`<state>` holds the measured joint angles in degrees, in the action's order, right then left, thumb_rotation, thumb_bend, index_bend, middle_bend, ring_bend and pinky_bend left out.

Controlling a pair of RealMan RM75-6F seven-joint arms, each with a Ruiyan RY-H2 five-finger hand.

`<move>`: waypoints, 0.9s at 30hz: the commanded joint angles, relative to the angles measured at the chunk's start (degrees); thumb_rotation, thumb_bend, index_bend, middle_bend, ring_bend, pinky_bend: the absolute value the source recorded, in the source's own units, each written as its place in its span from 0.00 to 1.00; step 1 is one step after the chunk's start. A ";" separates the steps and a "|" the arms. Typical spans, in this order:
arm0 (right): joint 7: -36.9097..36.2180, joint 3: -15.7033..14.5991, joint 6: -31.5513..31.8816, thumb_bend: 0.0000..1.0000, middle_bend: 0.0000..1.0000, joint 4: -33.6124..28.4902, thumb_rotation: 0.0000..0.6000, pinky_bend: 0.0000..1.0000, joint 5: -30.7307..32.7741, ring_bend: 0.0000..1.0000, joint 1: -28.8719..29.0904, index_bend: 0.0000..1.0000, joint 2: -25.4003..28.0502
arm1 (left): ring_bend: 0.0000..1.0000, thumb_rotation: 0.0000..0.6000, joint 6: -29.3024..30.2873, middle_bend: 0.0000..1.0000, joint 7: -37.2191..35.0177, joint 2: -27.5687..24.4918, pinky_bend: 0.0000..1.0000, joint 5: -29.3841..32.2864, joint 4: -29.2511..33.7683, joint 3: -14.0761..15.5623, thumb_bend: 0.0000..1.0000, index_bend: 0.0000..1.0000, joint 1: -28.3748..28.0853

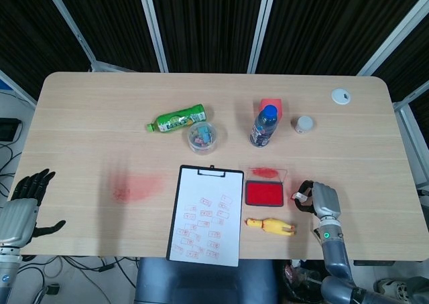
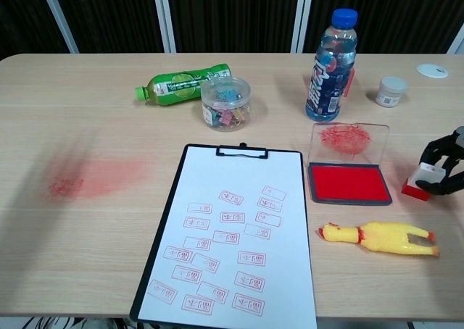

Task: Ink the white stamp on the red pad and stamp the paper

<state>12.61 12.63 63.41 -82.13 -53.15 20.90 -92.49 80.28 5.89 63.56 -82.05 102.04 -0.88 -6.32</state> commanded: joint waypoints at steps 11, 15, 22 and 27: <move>0.13 -0.22 -0.58 0.45 0.42 -0.53 1.00 0.71 0.39 0.46 0.21 0.50 0.47 | 0.00 1.00 -0.02 0.00 0.04 -0.02 0.00 0.04 0.06 -0.03 0.01 0.00 0.01; 0.11 -0.21 -0.57 0.45 0.42 -0.73 1.00 0.71 0.47 0.46 0.25 0.43 0.56 | 0.00 1.00 -0.02 0.00 0.04 -0.01 0.00 0.01 0.02 -0.01 0.01 0.00 0.02; 0.10 -0.27 -0.56 0.45 0.41 -1.14 1.00 0.71 0.62 0.46 0.30 0.40 0.74 | 0.00 1.00 0.03 0.00 0.02 -0.04 0.00 -0.06 0.03 0.00 0.01 0.00 0.05; 0.16 -0.37 -0.50 0.45 0.41 -1.33 1.00 0.71 0.63 0.46 0.33 0.40 0.85 | 0.00 1.00 0.04 0.00 0.02 -0.03 0.00 -0.09 0.02 0.00 0.01 0.00 0.05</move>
<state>12.77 12.26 62.92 -83.45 -52.52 21.23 -91.64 80.31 5.91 63.53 -82.13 102.06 -0.88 -6.26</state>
